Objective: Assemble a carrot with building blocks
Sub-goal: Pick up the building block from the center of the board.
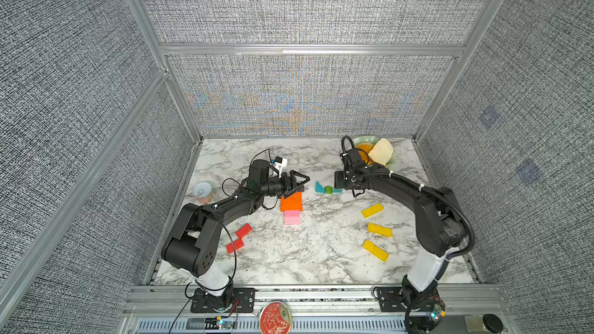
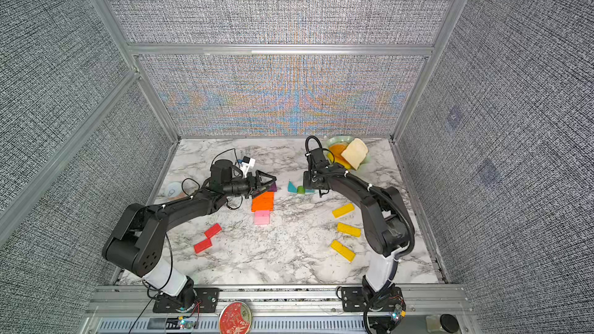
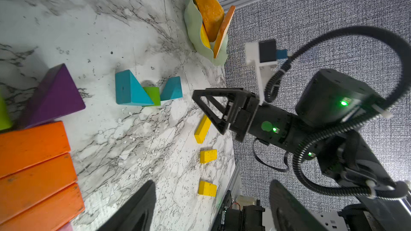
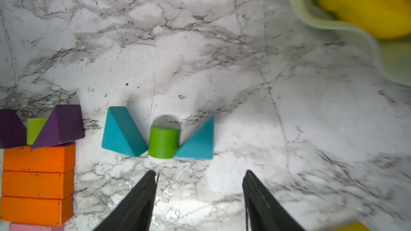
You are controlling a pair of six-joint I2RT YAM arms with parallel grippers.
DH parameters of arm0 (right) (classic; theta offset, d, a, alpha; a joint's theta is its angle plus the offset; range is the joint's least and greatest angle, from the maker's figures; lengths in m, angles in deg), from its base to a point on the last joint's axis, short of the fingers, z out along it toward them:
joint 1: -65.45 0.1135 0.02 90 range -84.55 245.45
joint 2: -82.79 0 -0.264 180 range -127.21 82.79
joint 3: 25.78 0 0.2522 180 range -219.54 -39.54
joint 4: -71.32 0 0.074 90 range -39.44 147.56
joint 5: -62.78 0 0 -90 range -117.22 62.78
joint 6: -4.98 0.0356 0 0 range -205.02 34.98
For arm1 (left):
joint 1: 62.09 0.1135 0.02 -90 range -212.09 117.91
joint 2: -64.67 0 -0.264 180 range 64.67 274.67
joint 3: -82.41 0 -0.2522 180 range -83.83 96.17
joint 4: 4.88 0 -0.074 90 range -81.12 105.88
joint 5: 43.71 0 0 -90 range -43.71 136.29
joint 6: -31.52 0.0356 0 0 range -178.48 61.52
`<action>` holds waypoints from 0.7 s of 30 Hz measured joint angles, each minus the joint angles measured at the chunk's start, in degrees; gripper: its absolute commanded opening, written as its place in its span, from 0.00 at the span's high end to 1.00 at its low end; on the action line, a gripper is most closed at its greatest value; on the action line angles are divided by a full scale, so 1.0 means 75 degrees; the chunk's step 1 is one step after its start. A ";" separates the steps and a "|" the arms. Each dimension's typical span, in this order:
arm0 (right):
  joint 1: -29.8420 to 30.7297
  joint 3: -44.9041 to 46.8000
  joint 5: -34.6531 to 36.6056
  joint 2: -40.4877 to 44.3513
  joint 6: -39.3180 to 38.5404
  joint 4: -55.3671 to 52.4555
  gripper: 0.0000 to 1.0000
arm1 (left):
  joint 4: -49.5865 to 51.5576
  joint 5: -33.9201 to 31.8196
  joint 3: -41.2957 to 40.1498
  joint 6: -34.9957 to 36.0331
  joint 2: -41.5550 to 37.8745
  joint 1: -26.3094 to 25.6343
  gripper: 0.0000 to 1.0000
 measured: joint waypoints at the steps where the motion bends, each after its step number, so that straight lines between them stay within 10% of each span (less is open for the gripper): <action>1: -0.0023 0.0216 0.0143 0.0254 0.0012 -0.0044 0.33 | 0.0000 0.0000 0.0003 0.0000 0.0000 0.0000 0.19; 9: -0.0831 0.2465 0.0778 0.1935 0.0609 -0.0391 0.31 | -0.0015 0.0003 0.0006 -0.0029 -0.0023 -0.0006 0.19; 21: -0.1533 0.3267 0.0131 0.1288 0.1775 0.0012 0.29 | 0.0009 0.0003 0.0015 -0.0032 -0.0023 -0.0035 0.19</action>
